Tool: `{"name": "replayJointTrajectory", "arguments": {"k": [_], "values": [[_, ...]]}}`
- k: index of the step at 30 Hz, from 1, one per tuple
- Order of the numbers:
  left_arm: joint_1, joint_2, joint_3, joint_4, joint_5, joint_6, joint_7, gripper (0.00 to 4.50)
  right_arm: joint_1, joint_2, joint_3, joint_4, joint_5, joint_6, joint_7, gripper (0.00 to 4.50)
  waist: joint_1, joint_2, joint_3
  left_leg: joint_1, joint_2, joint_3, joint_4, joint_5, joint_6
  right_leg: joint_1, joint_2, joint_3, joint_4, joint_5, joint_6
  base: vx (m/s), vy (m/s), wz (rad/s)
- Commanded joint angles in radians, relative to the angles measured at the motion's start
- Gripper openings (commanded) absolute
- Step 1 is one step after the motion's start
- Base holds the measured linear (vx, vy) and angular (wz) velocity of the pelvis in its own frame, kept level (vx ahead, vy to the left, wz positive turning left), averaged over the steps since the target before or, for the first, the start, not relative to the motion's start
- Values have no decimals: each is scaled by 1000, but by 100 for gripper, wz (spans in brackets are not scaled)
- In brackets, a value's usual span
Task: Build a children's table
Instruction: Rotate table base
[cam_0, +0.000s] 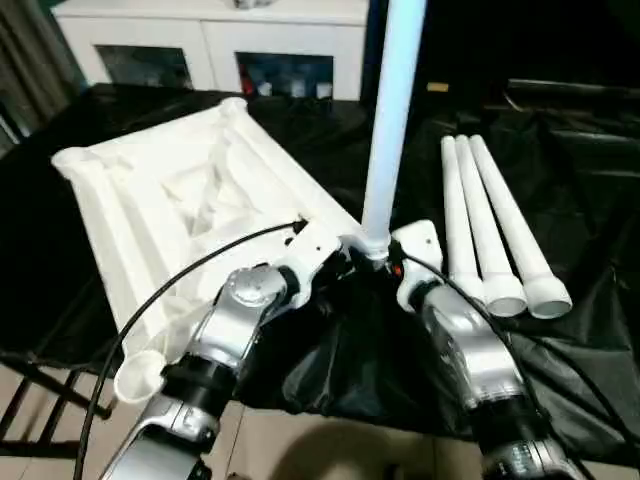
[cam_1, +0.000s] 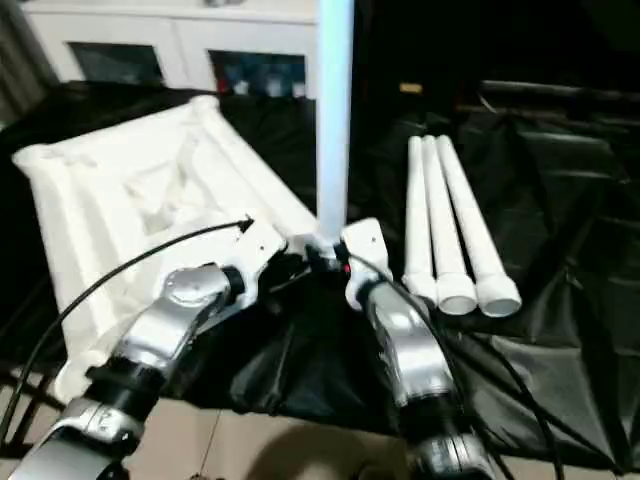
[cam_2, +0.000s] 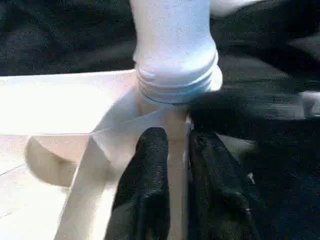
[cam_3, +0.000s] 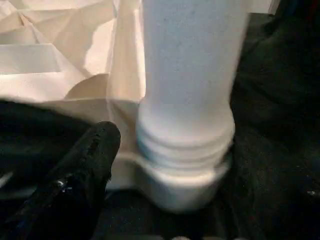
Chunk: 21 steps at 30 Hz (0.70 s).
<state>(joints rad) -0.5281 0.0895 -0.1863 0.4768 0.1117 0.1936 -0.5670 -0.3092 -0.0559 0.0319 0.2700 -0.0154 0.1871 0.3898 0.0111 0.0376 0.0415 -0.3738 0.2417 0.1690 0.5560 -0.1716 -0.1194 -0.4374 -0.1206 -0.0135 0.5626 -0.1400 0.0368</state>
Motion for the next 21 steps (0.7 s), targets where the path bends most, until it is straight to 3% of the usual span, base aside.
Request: {"name": "replayJointTrajectory", "arguments": {"k": [1, 3, 4, 8, 9, 11, 12, 15, 16, 18, 19, 20, 21], "values": [[-17, 19, 70, -4, -15, -9, 55, 113, 8, -8, 0, -74, 23, 39, 13, 390, 10, -12, -72, -8, -47, 31, -49, -146, 59, 76, 32, -16, -36, -48, -194, 0, 0, 0], [-8, 24, 91, -26, -27, -1, 67, 113, 20, -16, -2, -107, 27, 56, 11, 390, 11, -16, -72, -3, -46, 33, -46, -150, 71, 74, 31, -15, -36, -59, -203, 0, 0, 0], [-6, 26, 101, -32, -31, 2, 77, 113, 26, -19, -3, -122, 27, 64, 8, 390, 11, -13, -71, -1, -45, 34, -47, -157, 76, 71, 31, -15, -38, -77, -207, 0, 0, 0], [45, 93, 177, -149, -21, 72, 147, 113, 58, -37, -3, -205, 39, 150, 20, 390, 23, -16, -68, 2, -42, 35, -48, -172, 75, 69, 33, -14, -38, -107, -200, 0, 0, 0], [71, 126, 218, -211, -21, 95, 171, 113, 77, -45, 14, -241, 51, 184, 44, 390, 26, -18, -69, 4, -42, 34, -47, -170, 70, 69, 33, -14, -37, -113, -194, 0, 0, 0], [95, 154, 254, -270, -18, 120, 184, 113, 95, -53, 41, -268, 59, 203, 72, 390, 30, -11, -67, 7, -40, 35, -48, -177, 67, 64, 33, -14, -37, -121, -187, 0, 0, 0], [99, 161, 263, -284, -16, 126, 187, 113, 98, -55, 49, -272, 58, 207, 78, 390, 31, -14, -68, 5, -39, 32, -50, -179, 61, 67, 33, -15, -34, -123, -186, 0, 0, 0], [148, 238, 341, -405, 22, 219, 229, 97, 105, -65, 118, -281, 24, 273, 84, 390, 36, -14, -65, 8, -37, 31, -52, -196, 38, 62, 34, -15, -33, -151, -175, 0, 0, 0], [161, 259, 355, -424, 35, 242, 233, 97, 100, -62, 128, -277, 19, 282, 83, 390, 36, -26, -63, 5, -38, 32, -52, -194, 39, 62, 34, -15, -35, -156, -170, 0, 0, 0], [205, 311, 376, -464, 73, 310, 236, 78, 82, -51, 137, -263, 9, 329, 67, 362, 36, -16, -61, 9, -39, 31, -55, -226, 21, 55, 34, -14, -36, -203, -152, 0, 0, 0], [210, 316, 378, -468, 77, 317, 235, 75, 80, -49, 138, -261, 8, 335, 65, 355, 34, -22, -57, 4, -41, 28, -59, -239, 10, 56, 34, -14, -37, -230, -136, 0, 0, 0], [268, 362, 394, -509, 106, 383, 236, 66, 55, -34, 141, -234, -4, 404, 31, 355, 35, -38, -55, 5, -40, 31, -57, -248, 11, 52, 35, -13, -41, -245, -128, 0, 0, 0], [290, 377, 394, -523, 105, 418, 223, 40, 46, -25, 138, -219, -3, 421, 18, 336, 34, -31, -55, 4, -41, 28, -60, -248, 5, 52, 34, -11, -36, -258, -127, 0, 0, 0]]}}
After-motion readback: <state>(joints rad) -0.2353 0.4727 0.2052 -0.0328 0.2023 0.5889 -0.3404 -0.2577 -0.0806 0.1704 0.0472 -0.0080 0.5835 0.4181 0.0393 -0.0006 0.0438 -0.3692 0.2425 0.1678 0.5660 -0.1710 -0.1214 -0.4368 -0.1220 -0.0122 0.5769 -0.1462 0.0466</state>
